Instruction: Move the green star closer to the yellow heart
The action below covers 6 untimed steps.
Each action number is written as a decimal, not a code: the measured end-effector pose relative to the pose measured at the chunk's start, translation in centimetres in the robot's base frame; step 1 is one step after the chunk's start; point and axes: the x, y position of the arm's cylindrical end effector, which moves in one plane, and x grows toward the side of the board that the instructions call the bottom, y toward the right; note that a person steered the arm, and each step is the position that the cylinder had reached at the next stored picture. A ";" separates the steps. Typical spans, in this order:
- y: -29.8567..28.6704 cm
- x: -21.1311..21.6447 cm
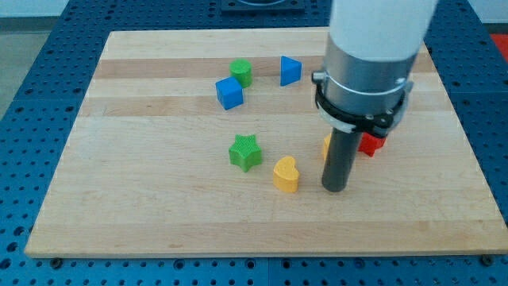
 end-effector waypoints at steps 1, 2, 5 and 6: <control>-4.7 0.4; -5.8 0.1; -11.7 2.9; -12.5 -1.0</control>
